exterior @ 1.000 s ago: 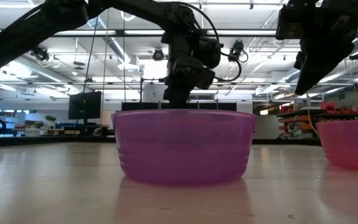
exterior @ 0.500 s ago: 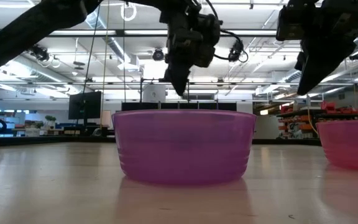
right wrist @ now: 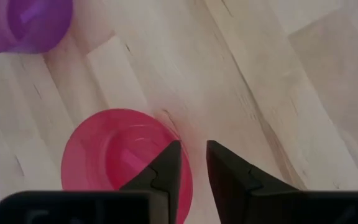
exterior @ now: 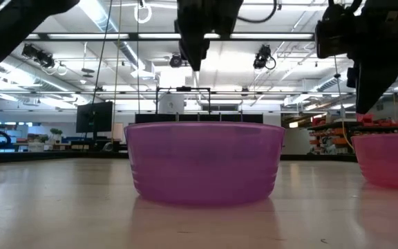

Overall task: Nest bowls inside each other
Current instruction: Stack the pink bowl on top of the green bowl

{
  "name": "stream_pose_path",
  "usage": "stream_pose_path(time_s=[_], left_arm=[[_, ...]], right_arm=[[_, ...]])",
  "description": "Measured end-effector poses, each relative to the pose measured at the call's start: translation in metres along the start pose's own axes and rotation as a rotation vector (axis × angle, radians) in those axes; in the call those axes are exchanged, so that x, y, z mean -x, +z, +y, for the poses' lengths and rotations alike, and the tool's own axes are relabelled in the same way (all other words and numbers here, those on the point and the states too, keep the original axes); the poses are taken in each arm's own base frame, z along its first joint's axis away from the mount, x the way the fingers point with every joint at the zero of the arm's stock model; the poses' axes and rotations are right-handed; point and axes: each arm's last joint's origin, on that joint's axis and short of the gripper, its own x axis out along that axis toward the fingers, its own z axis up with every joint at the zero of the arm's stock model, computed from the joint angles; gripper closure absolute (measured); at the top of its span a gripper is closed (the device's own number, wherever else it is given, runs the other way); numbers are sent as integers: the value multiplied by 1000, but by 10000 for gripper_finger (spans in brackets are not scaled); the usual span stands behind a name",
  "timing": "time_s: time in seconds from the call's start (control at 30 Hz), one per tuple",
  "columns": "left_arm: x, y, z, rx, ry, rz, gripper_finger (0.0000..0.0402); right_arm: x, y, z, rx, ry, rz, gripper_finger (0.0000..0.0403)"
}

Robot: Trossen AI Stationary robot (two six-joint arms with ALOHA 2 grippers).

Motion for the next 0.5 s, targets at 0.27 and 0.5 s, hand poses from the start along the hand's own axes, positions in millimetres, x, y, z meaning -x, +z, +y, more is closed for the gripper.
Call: stream_pose_path(time_s=[0.27,0.5], left_arm=[[-12,-2,-60,-105,52,27,312],[-32,-17,-93,-118,123,110,315]], right_arm=[[1,-8,3,-42,-13,29,313],[2,-23,14,-51,5,46,313]])
